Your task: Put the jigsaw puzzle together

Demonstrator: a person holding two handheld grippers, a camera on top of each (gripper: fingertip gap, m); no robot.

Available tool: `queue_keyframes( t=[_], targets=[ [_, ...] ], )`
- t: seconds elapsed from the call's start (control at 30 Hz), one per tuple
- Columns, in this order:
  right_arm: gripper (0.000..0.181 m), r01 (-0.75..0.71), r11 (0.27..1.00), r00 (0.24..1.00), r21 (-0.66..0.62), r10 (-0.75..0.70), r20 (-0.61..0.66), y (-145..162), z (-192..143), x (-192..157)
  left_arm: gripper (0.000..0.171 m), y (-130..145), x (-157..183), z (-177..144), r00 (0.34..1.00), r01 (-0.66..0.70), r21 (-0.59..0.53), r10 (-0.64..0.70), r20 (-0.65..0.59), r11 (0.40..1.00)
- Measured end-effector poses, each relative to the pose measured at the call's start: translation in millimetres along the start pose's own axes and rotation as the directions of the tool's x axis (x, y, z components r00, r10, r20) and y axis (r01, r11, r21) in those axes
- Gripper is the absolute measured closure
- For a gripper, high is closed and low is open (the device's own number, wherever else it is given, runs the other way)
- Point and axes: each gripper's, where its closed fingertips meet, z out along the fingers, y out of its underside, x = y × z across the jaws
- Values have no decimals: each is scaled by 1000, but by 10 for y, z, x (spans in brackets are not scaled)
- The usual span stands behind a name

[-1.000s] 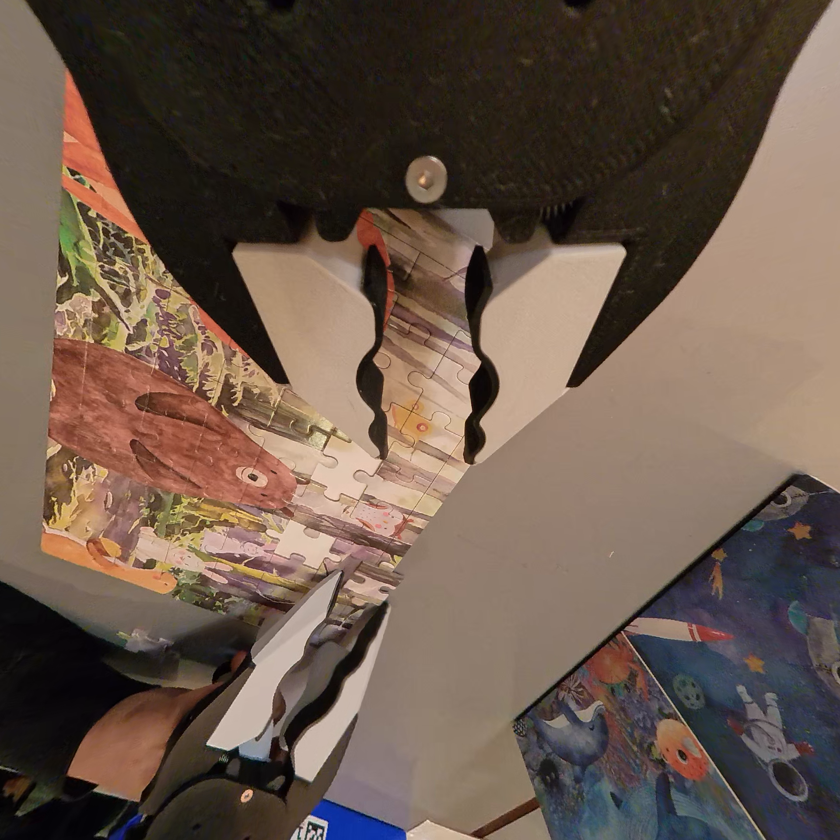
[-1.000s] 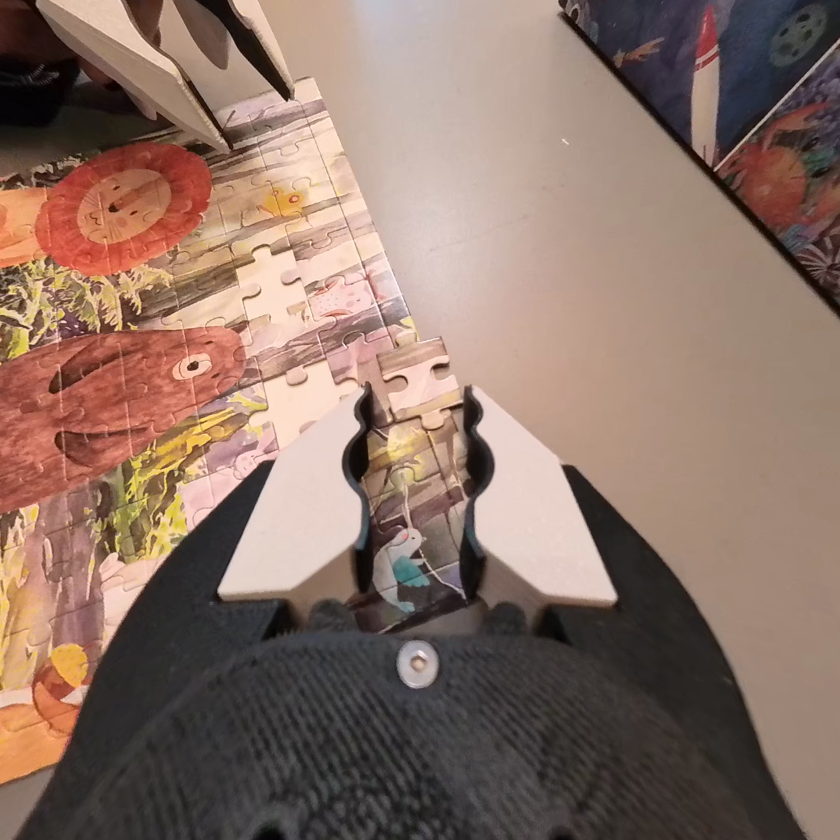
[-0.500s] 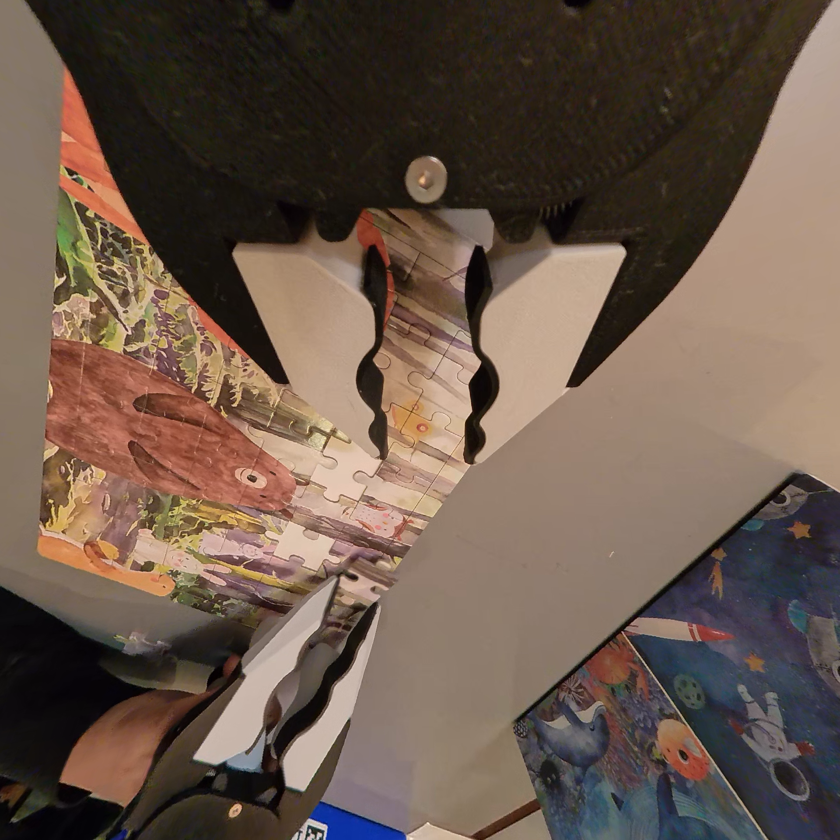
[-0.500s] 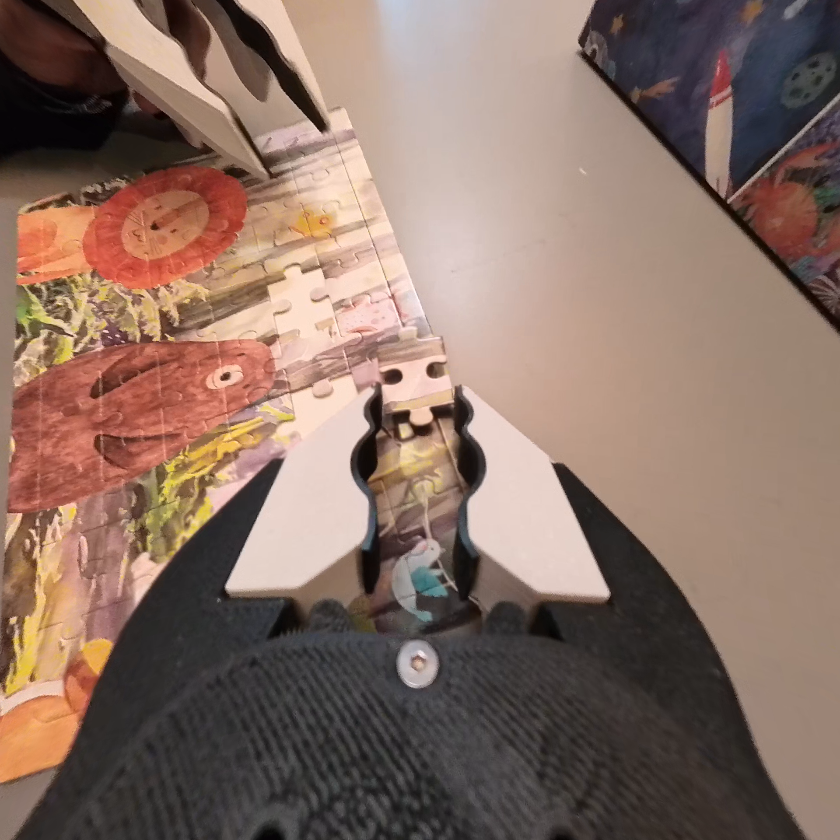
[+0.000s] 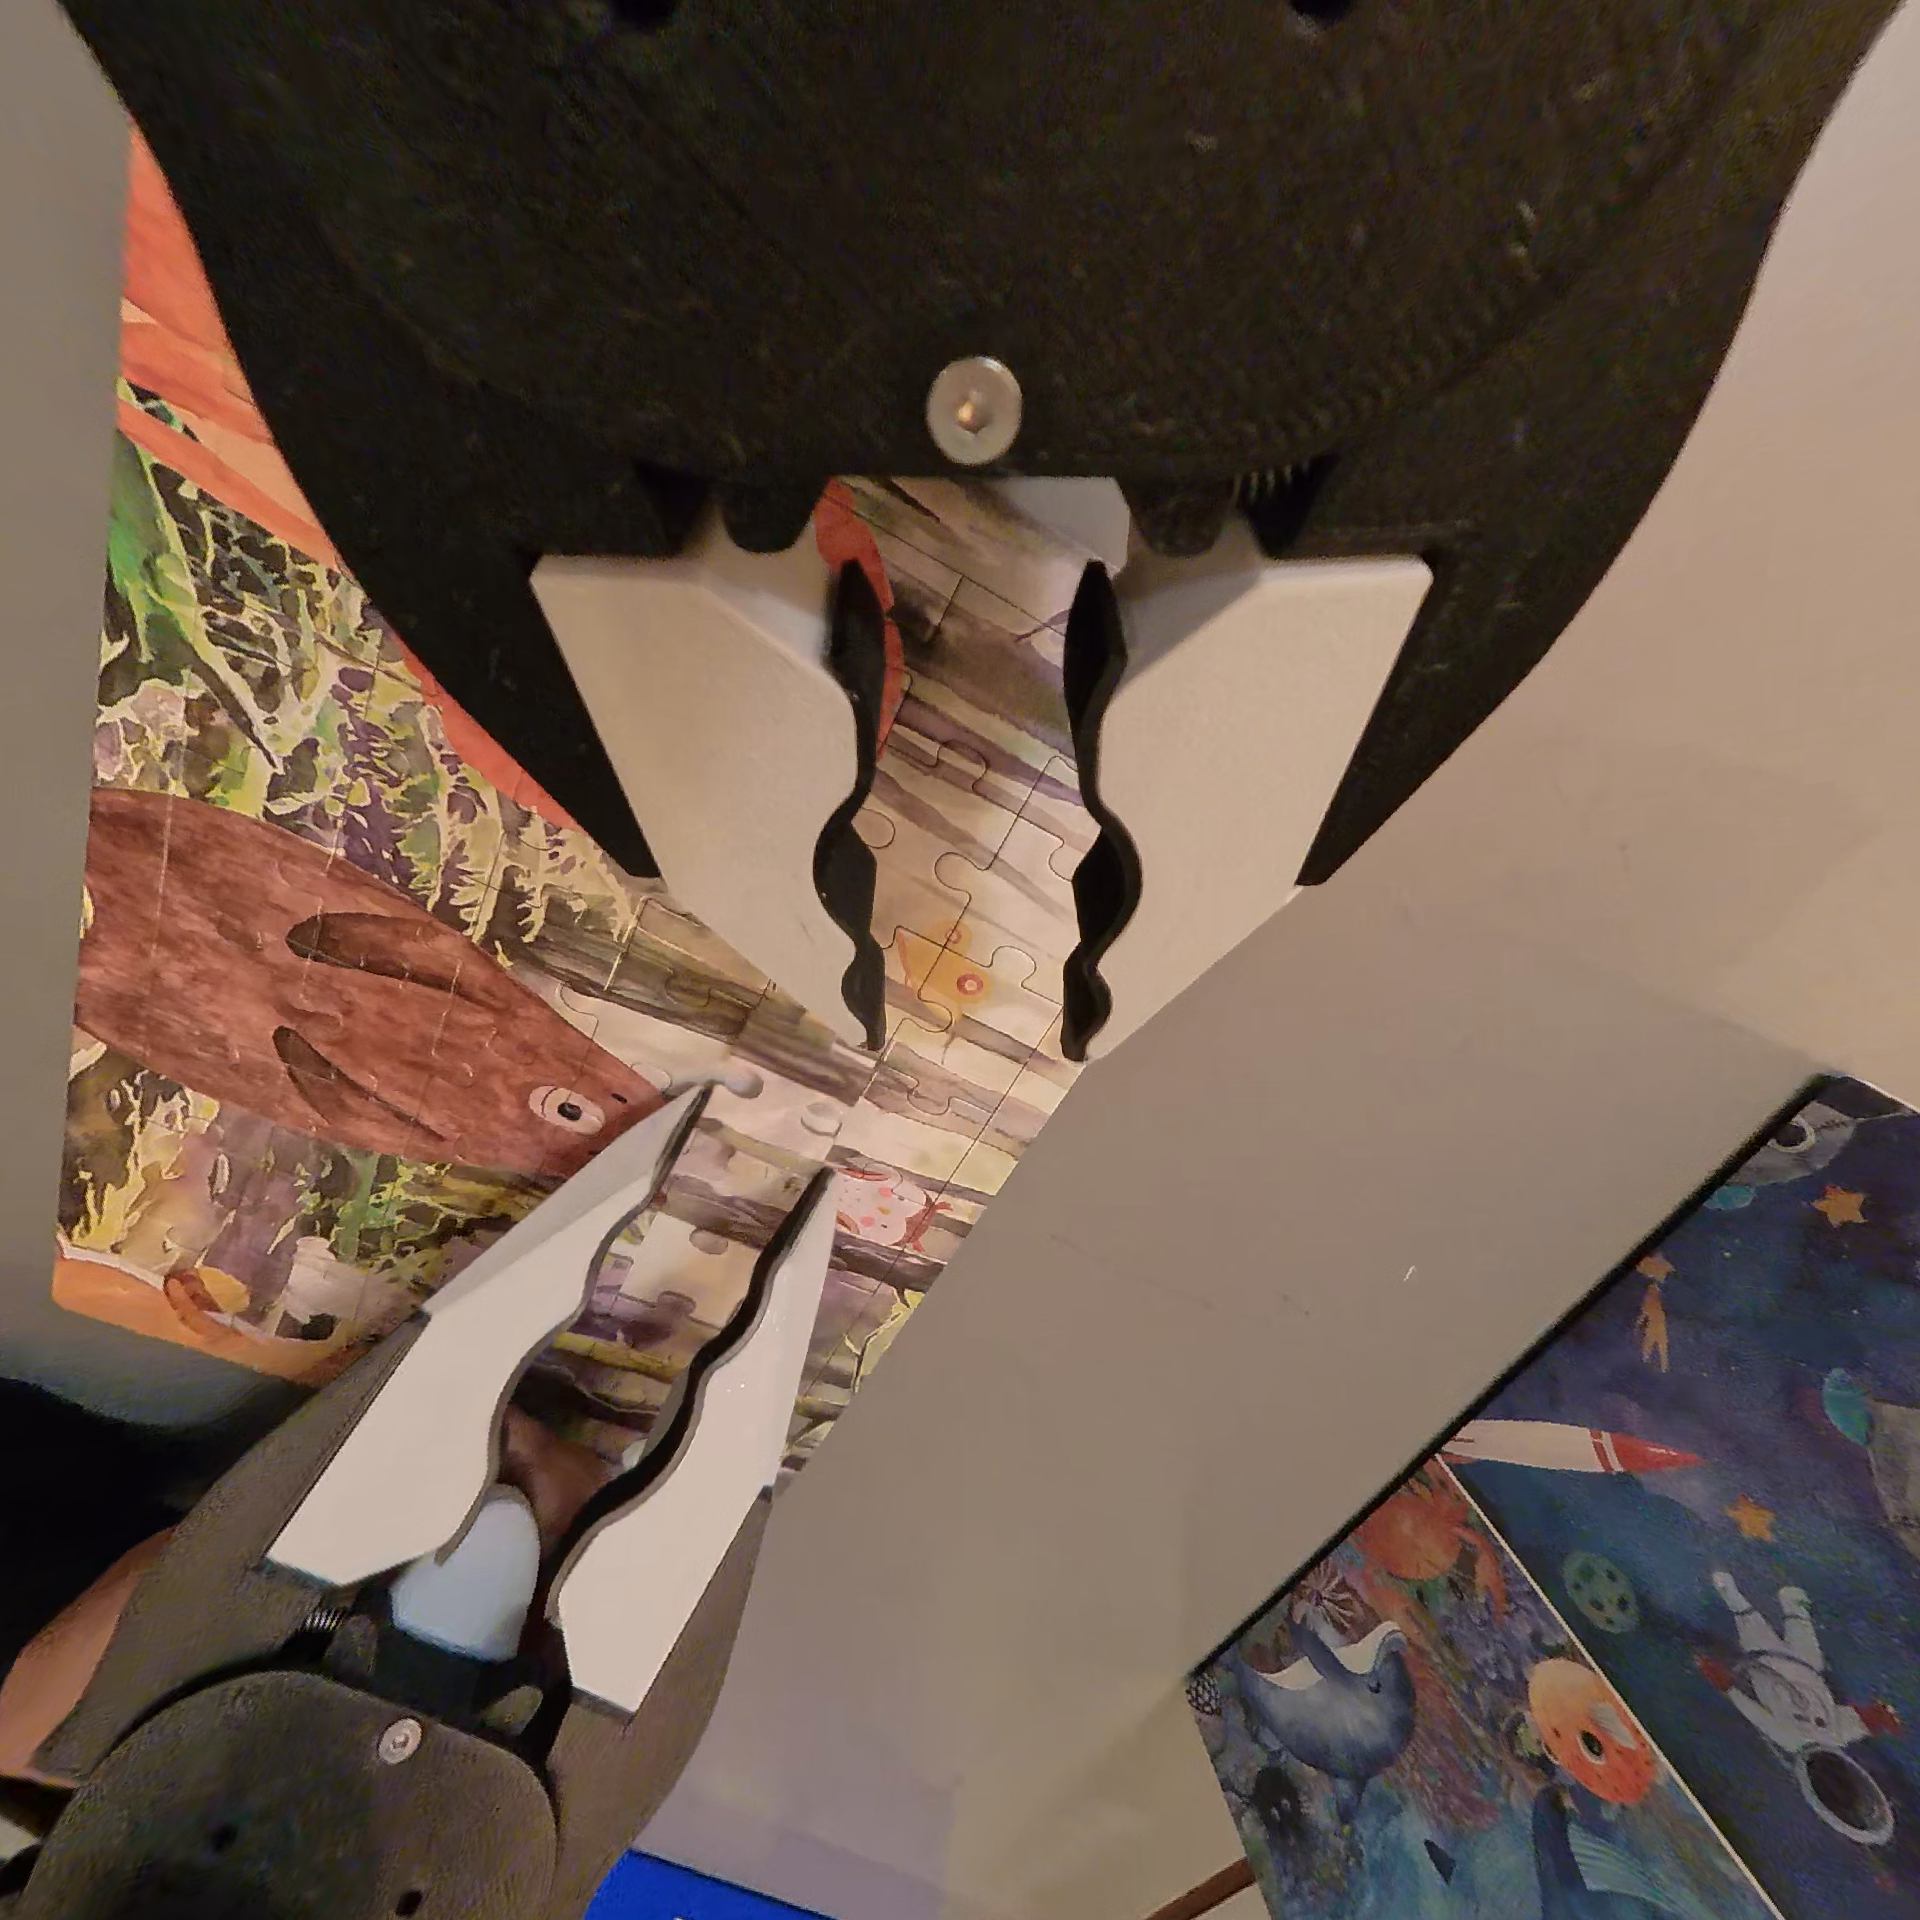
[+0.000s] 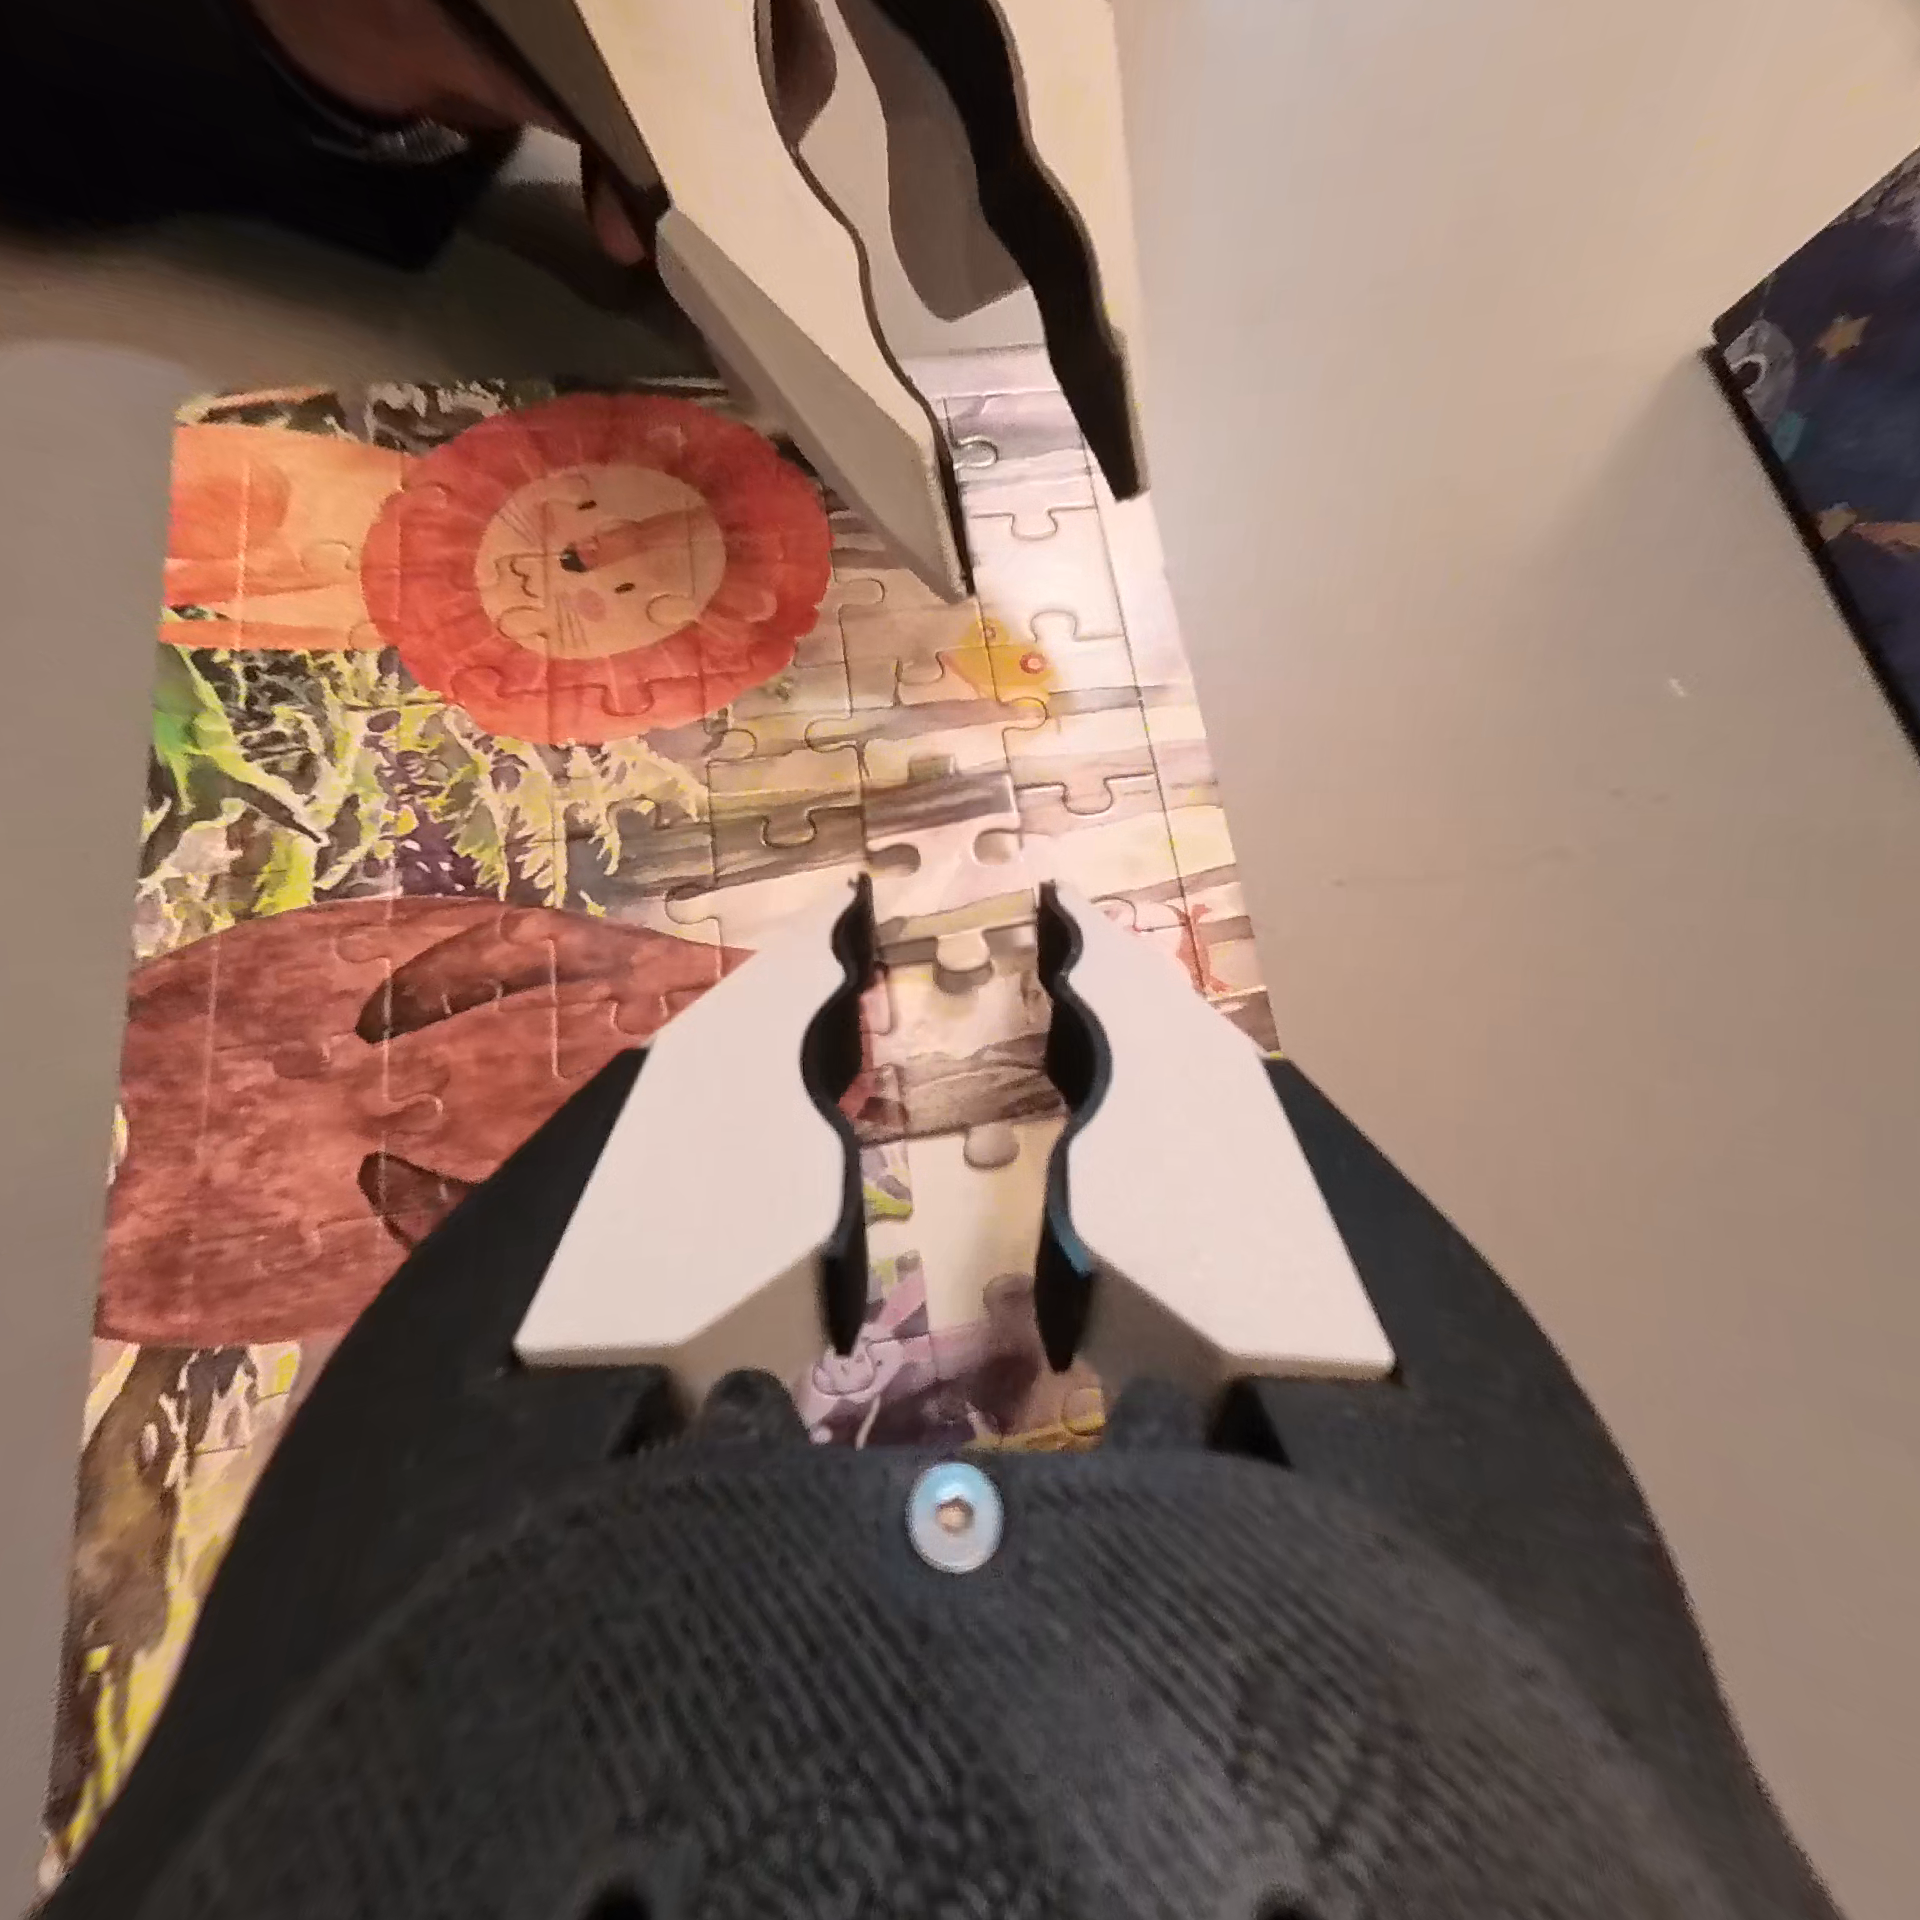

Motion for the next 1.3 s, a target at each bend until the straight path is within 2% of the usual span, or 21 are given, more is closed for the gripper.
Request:
queue_keyframes(
  t=[0.67,0.77,0.83,0.9,1.0,1.3],
  targets=[
    [150,-5,1000,1000,10,5,0,-2,4,6,139,0,13,3,1000,-13,-2,13,2,1000],
    [151,-4,1000,1000,20,4,-5,-26,-11,10,147,-12,31,2,999,-35,4,35,9,999],
    [151,-2,1000,1000,21,2,-12,-32,-15,16,171,1,-24,7,997,-38,-14,39,63,999],
    [153,-2,1000,1000,18,2,-21,-31,-14,26,171,-19,-10,20,997,-38,-20,39,72,999],
    [154,1,1000,1000,18,-1,-24,-39,-9,19,171,-110,124,51,1000,-20,-2,21,21,1000],
    [156,19,1000,999,0,-19,-44,-27,22,11,171,41,328,244,999,-53,-148,51,-19,988]
  ],
)
